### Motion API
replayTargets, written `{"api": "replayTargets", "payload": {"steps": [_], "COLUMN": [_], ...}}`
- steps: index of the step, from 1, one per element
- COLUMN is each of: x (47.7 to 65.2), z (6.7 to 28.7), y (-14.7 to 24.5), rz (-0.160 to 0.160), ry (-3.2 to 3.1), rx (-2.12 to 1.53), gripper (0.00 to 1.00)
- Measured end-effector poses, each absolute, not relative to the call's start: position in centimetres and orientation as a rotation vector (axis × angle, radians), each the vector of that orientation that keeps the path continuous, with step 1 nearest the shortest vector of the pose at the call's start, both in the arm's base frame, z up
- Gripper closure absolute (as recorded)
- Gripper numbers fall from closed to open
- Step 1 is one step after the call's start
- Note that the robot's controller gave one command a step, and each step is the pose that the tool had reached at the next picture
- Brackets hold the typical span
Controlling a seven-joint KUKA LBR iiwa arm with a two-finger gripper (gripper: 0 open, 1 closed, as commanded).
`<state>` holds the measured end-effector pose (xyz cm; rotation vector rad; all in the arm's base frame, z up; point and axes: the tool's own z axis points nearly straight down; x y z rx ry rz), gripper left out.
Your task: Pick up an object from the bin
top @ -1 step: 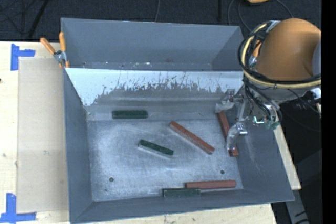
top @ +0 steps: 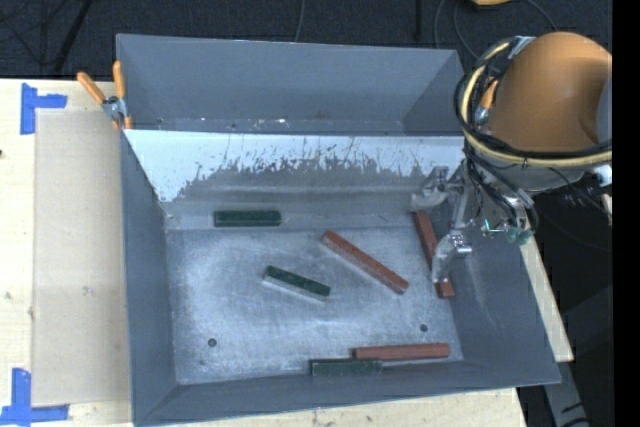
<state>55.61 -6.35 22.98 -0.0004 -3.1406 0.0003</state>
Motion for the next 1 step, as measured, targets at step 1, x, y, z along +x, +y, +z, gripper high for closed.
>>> {"api": "replayTargets", "payload": {"steps": [1], "x": [56.06], "z": [17.87], "y": [-6.17], "rz": [0.002], "ry": [-3.147], "rx": [0.062], "gripper": [0.0]}}
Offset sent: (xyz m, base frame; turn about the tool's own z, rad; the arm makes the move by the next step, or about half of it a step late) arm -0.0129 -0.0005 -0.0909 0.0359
